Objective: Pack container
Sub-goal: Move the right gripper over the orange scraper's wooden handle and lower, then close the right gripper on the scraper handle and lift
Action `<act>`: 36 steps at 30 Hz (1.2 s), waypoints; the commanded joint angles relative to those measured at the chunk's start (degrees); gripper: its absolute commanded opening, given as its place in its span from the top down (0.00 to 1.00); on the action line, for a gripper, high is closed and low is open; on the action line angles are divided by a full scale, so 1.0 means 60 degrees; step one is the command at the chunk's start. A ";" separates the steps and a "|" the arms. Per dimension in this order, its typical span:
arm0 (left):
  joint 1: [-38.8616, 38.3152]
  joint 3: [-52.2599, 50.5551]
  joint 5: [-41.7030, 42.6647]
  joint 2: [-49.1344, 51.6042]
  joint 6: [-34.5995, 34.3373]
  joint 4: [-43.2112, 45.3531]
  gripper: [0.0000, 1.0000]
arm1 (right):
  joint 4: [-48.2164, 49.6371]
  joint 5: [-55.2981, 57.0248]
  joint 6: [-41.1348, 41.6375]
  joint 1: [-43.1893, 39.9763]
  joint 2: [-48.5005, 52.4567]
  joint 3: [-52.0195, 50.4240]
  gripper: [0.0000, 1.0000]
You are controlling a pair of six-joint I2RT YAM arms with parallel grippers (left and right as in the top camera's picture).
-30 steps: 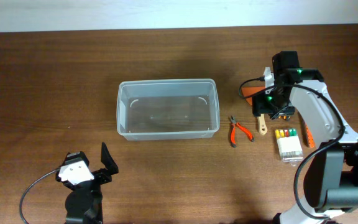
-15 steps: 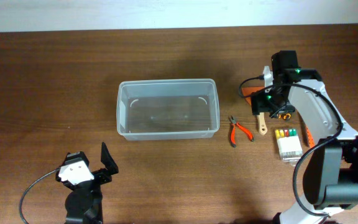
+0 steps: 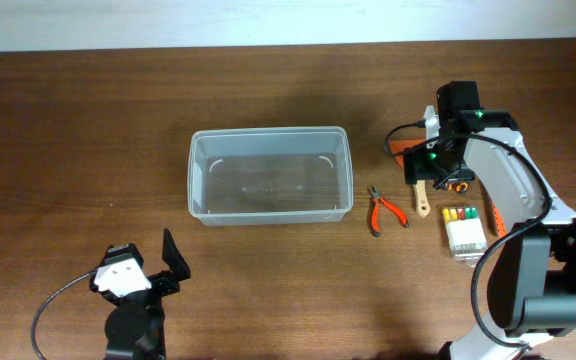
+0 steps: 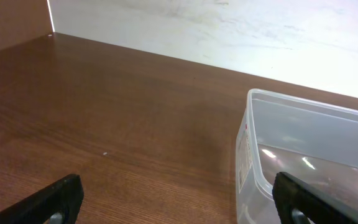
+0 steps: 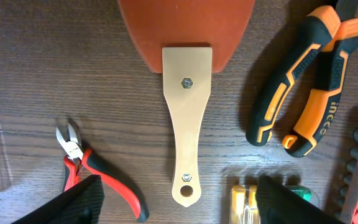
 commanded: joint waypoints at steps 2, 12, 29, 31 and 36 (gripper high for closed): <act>-0.0029 -0.0029 -0.0033 -0.0051 0.0084 -0.0015 0.01 | -0.0029 0.0087 0.0044 -0.0062 0.0109 0.0135 0.26; -0.0029 -0.0029 -0.0033 -0.0051 0.0084 -0.0015 0.01 | -0.0011 0.0076 0.0047 -0.0058 0.0397 0.0135 0.28; -0.0029 -0.0029 -0.0033 -0.0051 0.0084 -0.0015 0.01 | 0.0477 0.0051 0.0044 -0.0062 0.1734 0.0135 0.31; -0.0029 -0.0029 -0.0033 -0.0051 0.0084 -0.0015 0.01 | 0.0474 0.0051 0.0044 -0.0062 0.1734 0.0135 0.32; -0.0029 -0.0029 -0.0033 -0.0051 0.0084 -0.0015 0.01 | 0.0488 0.0080 0.0044 -0.0062 0.1734 0.0135 0.38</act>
